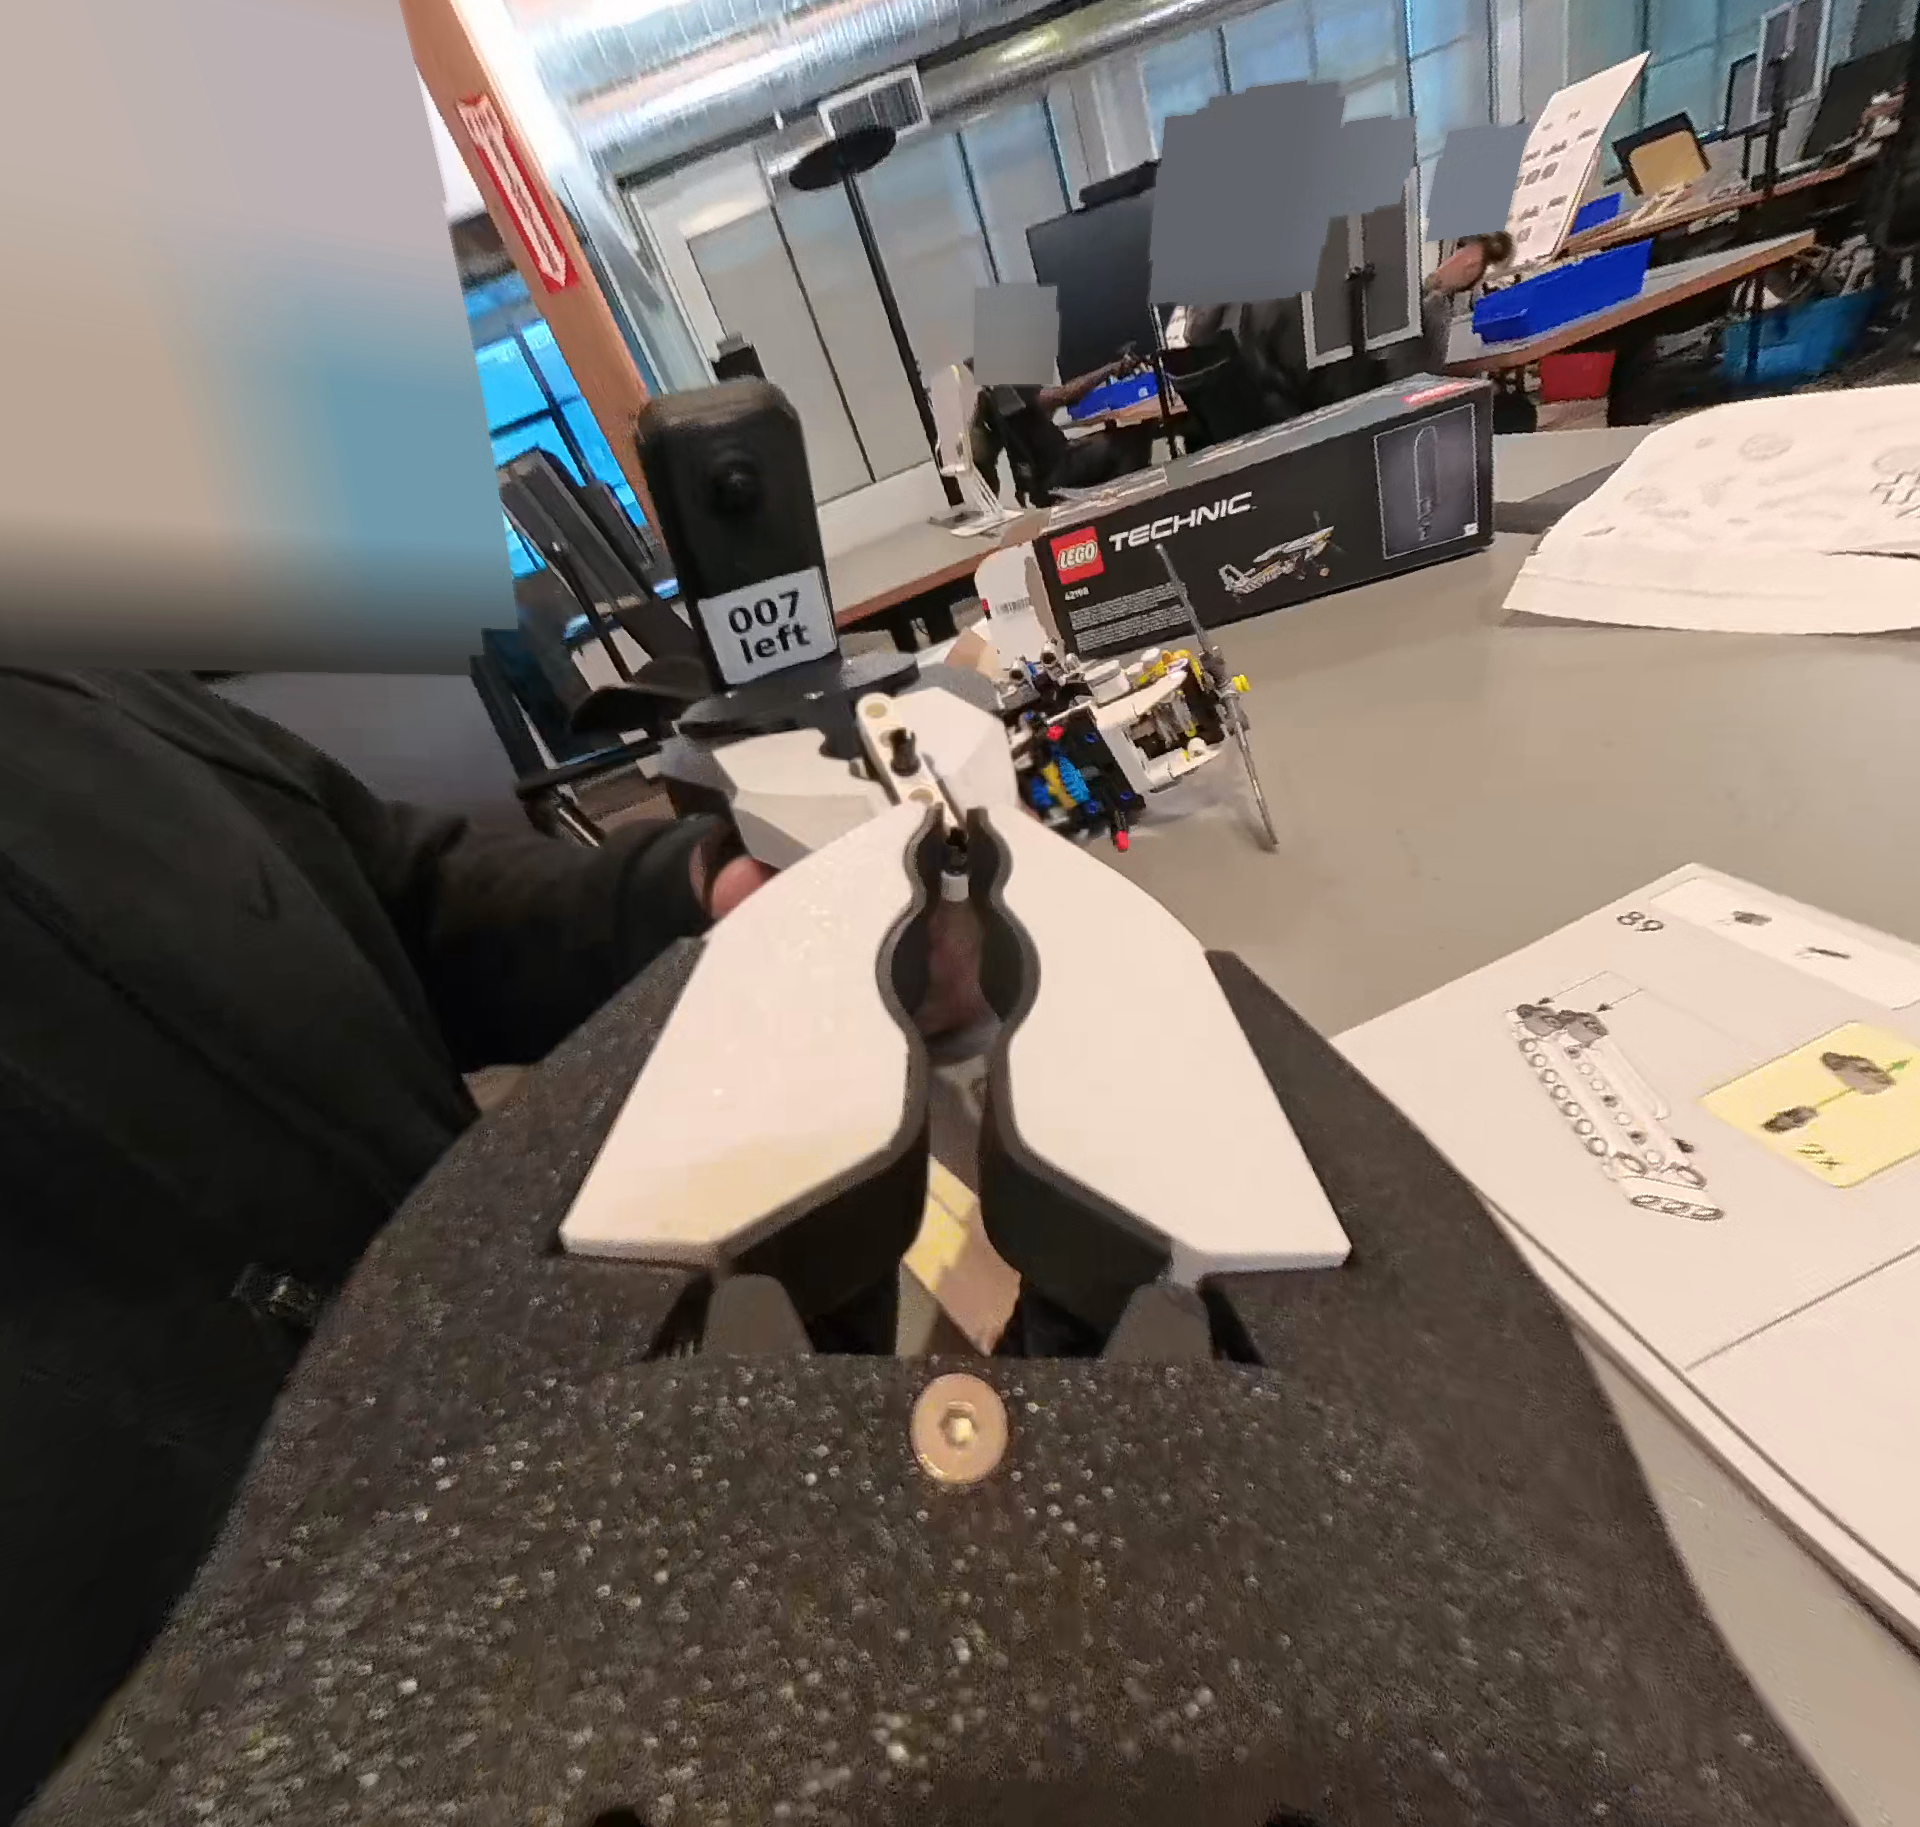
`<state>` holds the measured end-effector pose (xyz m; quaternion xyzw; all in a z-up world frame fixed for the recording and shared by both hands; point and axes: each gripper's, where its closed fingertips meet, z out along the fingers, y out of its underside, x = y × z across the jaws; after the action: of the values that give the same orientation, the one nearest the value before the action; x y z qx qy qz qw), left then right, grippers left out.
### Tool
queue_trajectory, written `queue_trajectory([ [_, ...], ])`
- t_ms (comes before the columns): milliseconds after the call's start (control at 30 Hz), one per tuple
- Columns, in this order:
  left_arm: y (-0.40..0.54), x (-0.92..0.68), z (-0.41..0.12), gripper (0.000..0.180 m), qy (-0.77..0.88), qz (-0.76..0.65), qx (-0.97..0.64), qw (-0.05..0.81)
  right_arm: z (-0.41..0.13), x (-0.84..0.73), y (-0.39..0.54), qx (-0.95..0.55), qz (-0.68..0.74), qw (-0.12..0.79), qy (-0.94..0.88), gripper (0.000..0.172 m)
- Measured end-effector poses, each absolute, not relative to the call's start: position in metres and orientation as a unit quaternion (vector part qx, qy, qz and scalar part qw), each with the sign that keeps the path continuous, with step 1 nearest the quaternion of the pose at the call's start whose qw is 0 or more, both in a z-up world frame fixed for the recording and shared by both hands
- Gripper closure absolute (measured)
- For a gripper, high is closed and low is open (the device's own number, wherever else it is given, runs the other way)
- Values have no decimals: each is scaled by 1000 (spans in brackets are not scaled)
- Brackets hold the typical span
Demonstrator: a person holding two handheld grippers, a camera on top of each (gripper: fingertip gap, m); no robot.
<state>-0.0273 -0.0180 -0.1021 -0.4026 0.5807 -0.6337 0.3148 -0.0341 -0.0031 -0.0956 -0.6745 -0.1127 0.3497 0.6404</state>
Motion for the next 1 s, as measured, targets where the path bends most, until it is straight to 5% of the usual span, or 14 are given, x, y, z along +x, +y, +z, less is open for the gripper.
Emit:
queue_trajectory([
  [467,-19,-27,-111,171,569,-657,-434,238,-103,-31,-5,-679,410,604,-76,169],
  [600,-4,-37,-111,171,556,-660,-445,239,-89,48,-10,-629,392,669,53,168],
  [1000,-3,-27,-124,171,573,-625,-478,231,-100,27,-20,-680,337,651,-3,168],
])
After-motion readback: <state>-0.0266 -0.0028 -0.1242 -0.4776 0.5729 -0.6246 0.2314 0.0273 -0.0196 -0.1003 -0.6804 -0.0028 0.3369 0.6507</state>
